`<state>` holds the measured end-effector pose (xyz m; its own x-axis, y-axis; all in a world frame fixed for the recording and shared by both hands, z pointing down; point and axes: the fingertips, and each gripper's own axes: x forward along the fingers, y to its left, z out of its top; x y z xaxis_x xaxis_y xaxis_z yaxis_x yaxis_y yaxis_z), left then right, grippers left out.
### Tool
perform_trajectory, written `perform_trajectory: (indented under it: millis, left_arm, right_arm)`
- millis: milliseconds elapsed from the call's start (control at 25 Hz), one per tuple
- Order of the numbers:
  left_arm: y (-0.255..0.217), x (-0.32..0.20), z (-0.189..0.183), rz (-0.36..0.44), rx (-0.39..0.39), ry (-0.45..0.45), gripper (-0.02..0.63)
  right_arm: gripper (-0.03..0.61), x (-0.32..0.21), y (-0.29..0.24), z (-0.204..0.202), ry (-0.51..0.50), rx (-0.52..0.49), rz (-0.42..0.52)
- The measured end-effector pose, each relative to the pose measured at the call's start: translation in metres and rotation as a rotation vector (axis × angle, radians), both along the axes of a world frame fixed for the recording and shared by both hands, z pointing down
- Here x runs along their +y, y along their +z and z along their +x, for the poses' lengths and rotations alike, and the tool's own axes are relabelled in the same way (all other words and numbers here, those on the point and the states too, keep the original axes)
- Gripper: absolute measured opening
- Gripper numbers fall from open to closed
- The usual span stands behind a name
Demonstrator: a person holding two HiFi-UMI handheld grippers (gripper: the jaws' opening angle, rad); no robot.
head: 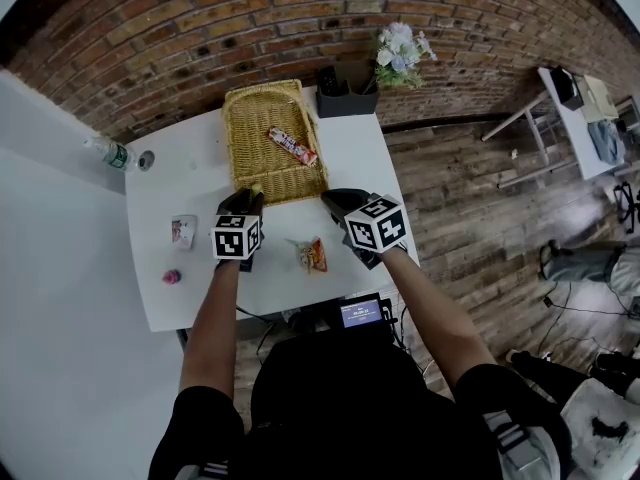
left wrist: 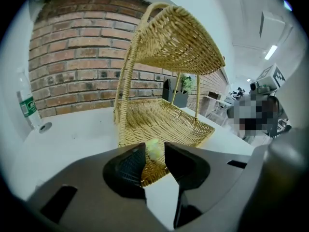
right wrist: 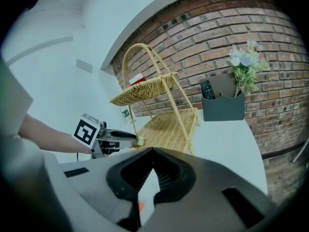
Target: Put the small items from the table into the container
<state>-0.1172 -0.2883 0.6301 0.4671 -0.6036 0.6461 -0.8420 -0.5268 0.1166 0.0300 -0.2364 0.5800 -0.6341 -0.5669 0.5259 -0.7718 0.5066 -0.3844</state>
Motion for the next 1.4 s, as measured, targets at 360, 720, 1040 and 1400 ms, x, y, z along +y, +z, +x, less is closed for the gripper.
perform_trajectory:
  millis: [360, 720, 1040, 1400]
  left_arm:
    - [-0.002, 0.008, -0.001, 0.0, 0.016, -0.007, 0.118]
    - [-0.015, 0.021, 0.0, 0.021, 0.037, 0.007, 0.117]
    - [-0.024, 0.042, -0.006, 0.037, 0.057, -0.001, 0.117]
    - [-0.034, 0.073, -0.006, 0.082, 0.075, -0.012, 0.054]
  right_arm:
    - [0.014, 0.006, -0.001, -0.001, -0.002, 0.003, 0.001]
    - [0.014, 0.013, -0.006, -0.004, -0.011, 0.006, 0.012]
    - [0.014, 0.026, -0.007, -0.011, -0.027, 0.012, 0.024]
    - [0.014, 0.046, -0.011, -0.015, -0.035, 0.011, 0.032]
